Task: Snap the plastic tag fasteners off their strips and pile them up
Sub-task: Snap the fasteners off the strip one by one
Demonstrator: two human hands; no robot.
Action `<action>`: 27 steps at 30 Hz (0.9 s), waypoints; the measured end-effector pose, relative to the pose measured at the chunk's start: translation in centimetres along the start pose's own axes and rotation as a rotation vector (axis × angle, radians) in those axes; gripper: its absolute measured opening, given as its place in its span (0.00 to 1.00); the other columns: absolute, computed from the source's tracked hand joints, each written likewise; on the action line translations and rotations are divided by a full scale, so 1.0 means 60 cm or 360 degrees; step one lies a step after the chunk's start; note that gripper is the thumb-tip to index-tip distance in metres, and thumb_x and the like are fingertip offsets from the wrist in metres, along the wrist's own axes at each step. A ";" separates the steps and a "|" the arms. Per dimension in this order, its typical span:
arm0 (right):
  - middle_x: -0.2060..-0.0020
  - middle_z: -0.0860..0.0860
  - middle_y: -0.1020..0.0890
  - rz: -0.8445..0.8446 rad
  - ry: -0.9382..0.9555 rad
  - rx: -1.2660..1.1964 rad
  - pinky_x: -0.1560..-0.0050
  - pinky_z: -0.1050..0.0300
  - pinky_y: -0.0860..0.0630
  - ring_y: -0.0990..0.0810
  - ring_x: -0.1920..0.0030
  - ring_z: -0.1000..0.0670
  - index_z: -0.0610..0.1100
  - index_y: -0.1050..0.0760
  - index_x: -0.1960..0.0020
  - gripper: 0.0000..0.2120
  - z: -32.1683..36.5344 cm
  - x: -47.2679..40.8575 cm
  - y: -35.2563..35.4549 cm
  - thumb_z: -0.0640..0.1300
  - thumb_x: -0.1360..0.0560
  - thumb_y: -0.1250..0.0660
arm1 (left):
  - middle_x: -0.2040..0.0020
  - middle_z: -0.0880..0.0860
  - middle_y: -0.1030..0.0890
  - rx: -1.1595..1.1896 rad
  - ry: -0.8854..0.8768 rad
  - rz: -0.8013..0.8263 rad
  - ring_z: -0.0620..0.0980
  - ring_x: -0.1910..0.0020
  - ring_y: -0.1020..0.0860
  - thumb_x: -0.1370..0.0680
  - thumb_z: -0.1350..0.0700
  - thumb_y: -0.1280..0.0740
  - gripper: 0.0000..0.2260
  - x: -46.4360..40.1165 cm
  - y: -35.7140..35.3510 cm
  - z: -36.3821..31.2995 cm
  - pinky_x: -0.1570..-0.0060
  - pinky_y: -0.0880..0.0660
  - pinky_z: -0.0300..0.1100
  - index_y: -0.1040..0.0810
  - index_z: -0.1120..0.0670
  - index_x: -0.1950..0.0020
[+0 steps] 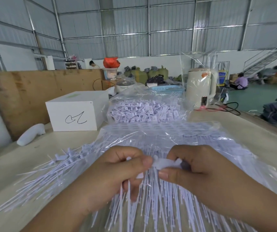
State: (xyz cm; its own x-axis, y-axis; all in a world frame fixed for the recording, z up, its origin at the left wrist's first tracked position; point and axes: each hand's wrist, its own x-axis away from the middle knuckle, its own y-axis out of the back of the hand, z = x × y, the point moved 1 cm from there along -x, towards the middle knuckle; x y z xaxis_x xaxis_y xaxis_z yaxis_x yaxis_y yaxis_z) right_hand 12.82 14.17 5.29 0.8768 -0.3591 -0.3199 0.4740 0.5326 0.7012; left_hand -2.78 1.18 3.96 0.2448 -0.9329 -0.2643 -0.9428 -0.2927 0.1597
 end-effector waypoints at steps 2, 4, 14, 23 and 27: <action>0.75 0.56 0.28 -0.0135 -0.0030 0.0067 0.73 0.63 0.40 0.33 0.76 0.56 0.47 0.27 0.61 0.17 0.003 -0.001 -0.010 0.61 0.30 0.32 | 0.79 0.48 0.33 0.0067 -0.0034 -0.0225 0.47 0.81 0.33 0.34 0.45 0.28 0.17 -0.008 -0.010 0.006 0.72 0.31 0.41 0.25 0.57 0.72; 0.75 0.57 0.27 -0.0286 -0.0047 0.0037 0.72 0.62 0.41 0.32 0.75 0.56 0.48 0.27 0.60 0.17 0.010 -0.002 -0.020 0.62 0.30 0.34 | 0.78 0.51 0.36 0.0102 -0.0084 -0.0411 0.48 0.81 0.35 0.35 0.44 0.28 0.19 -0.013 -0.018 0.007 0.76 0.30 0.41 0.27 0.60 0.71; 0.75 0.61 0.26 -0.0595 -0.0065 -0.0010 0.70 0.64 0.33 0.30 0.74 0.56 0.57 0.31 0.62 0.10 0.024 -0.004 -0.047 0.59 0.31 0.32 | 0.78 0.47 0.38 -0.0281 -0.0350 -0.0948 0.51 0.76 0.37 0.30 0.40 0.34 0.23 -0.003 -0.045 -0.012 0.73 0.32 0.54 0.33 0.58 0.69; 0.81 0.55 0.30 -0.0722 -0.0021 -0.0235 0.78 0.65 0.38 0.35 0.80 0.55 0.54 0.28 0.62 0.11 0.035 -0.004 -0.044 0.61 0.32 0.32 | 0.78 0.51 0.32 0.0137 -0.0239 -0.1140 0.48 0.78 0.33 0.28 0.45 0.31 0.18 -0.006 -0.046 -0.017 0.75 0.32 0.40 0.26 0.56 0.71; 0.80 0.54 0.37 -0.0789 0.0003 -0.0611 0.81 0.67 0.44 0.42 0.81 0.57 0.46 0.26 0.64 0.21 0.022 -0.001 -0.003 0.65 0.36 0.33 | 0.78 0.49 0.37 0.0940 -0.0164 -0.0872 0.46 0.80 0.38 0.29 0.50 0.33 0.17 -0.009 0.009 -0.029 0.78 0.33 0.38 0.27 0.52 0.77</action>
State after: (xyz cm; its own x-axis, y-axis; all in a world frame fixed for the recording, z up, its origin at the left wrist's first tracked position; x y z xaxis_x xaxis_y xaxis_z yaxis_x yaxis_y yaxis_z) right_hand 12.56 13.07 6.04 0.5452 -0.6329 -0.5497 0.8195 0.5406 0.1902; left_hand -3.06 1.17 5.86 0.7112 -0.6569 -0.2504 -0.6663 -0.5161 -0.5383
